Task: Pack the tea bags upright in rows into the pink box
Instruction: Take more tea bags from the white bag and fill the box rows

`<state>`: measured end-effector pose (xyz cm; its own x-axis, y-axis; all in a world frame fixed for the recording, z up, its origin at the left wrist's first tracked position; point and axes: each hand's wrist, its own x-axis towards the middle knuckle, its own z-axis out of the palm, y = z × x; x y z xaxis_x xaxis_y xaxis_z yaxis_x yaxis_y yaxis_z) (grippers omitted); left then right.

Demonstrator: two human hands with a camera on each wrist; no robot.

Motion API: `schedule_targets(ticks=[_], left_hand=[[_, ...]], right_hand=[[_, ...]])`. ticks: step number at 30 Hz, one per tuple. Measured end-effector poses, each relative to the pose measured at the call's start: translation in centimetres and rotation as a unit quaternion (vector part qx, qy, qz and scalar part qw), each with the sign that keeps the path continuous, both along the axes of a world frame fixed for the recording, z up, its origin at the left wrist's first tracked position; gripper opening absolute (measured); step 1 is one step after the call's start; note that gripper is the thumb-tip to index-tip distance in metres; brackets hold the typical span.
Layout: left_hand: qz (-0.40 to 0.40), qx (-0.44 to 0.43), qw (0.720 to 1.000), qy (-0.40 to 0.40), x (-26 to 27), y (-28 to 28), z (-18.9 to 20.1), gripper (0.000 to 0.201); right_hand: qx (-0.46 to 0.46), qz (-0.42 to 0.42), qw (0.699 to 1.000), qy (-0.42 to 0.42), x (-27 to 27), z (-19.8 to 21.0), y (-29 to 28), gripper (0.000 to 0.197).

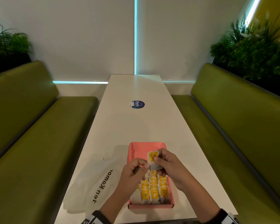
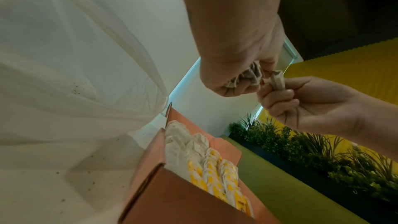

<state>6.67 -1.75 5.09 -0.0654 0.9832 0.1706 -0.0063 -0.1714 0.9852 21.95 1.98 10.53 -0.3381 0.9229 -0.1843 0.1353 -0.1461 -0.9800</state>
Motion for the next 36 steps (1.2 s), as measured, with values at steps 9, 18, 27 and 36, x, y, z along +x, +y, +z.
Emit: schedule_targets(ticks=[9, 18, 27, 36], left_hand=[[-0.030, 0.067, 0.996, 0.056, 0.4, -0.7, -0.3, 0.021], [-0.005, 0.224, 0.951, 0.214, 0.8, -0.8, -0.8, 0.030], [0.140, 0.154, 0.969, 0.137, 0.5, -0.2, -0.2, 0.023], [0.011, 0.063, 0.986, 0.154, 1.3, 0.5, 0.1, 0.002]], right_hand=[[-0.113, -0.088, 0.981, 0.128, -0.7, -0.3, 0.1, 0.016], [0.018, -0.155, 0.987, 0.031, -1.1, -0.3, -0.4, 0.013], [0.080, -0.099, 0.992, 0.004, 0.1, 1.0, -0.4, 0.010], [0.100, -0.050, 0.990, -0.081, 0.9, 1.4, -0.6, 0.011]])
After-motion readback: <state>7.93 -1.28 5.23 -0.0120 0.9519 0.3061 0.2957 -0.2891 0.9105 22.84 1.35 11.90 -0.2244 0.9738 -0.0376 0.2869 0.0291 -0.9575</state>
